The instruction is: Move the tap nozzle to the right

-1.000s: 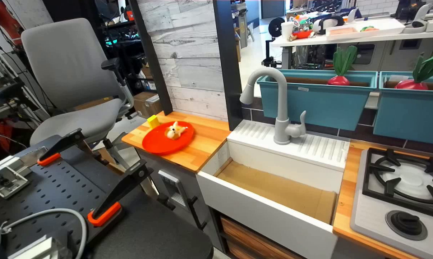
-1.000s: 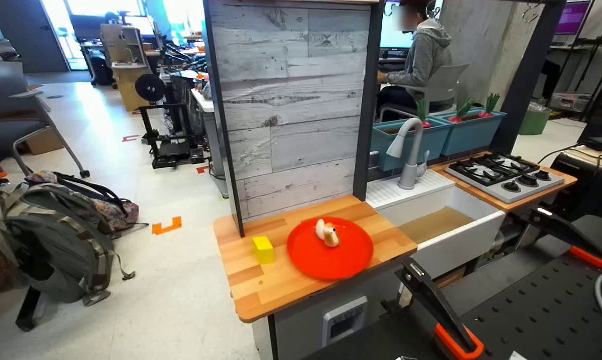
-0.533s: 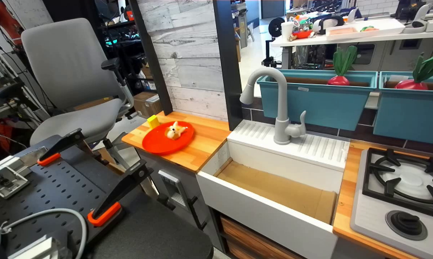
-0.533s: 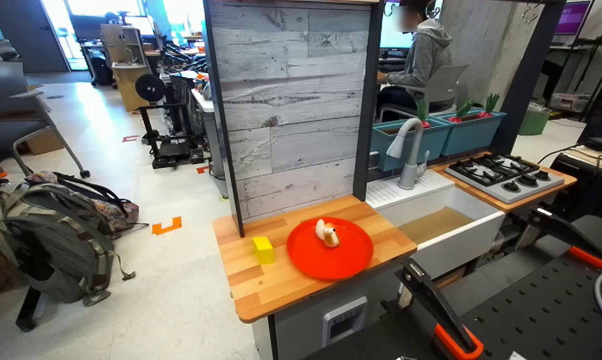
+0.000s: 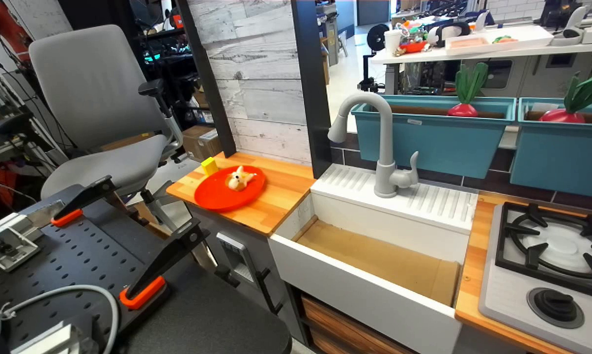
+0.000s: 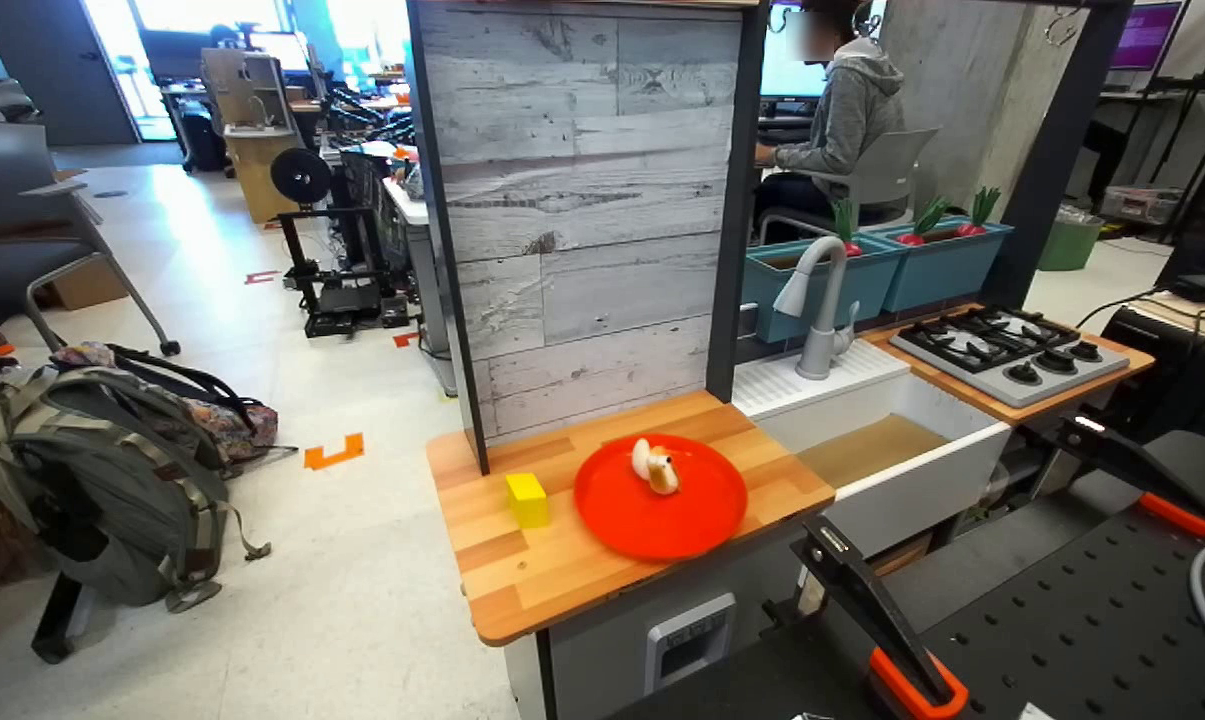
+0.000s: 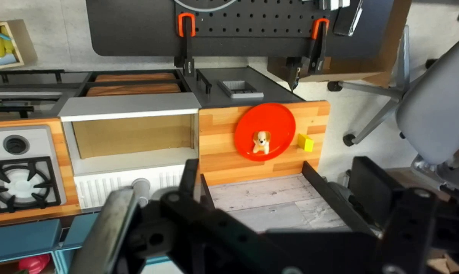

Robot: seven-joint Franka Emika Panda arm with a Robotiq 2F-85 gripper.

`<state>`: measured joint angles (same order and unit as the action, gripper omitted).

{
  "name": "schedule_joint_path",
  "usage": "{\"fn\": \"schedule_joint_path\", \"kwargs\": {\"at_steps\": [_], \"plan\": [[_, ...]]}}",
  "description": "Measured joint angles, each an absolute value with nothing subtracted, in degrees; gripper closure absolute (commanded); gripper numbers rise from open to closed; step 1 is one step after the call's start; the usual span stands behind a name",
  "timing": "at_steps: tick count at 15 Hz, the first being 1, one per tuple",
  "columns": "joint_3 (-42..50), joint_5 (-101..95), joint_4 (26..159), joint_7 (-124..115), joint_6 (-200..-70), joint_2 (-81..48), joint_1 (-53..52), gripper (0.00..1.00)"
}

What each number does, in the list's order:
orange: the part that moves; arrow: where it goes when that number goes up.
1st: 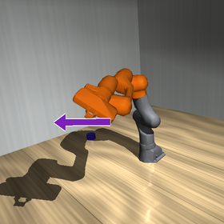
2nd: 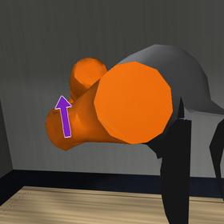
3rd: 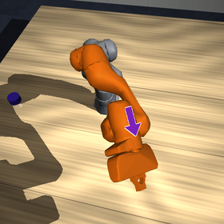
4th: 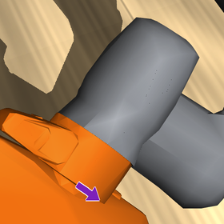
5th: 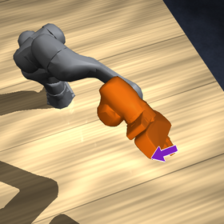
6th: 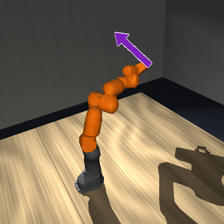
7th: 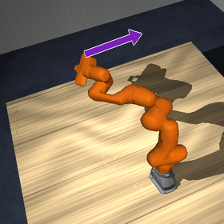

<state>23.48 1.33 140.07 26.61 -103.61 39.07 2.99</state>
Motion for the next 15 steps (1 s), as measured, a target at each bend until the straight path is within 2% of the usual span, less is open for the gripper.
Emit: {"fn": "schedule_joint_path", "kwargs": {"at_steps": [9,12,15], "plan": [[20.6,17.4,134.1,21.4,-124.8,13.9,1.8,0.00],[19.0,19.7,128.9,20.0,-126.2,5.5,1.8,0.00],[18.9,19.8,127.4,19.7,-126.2,3.7,1.9,0.00]]}}
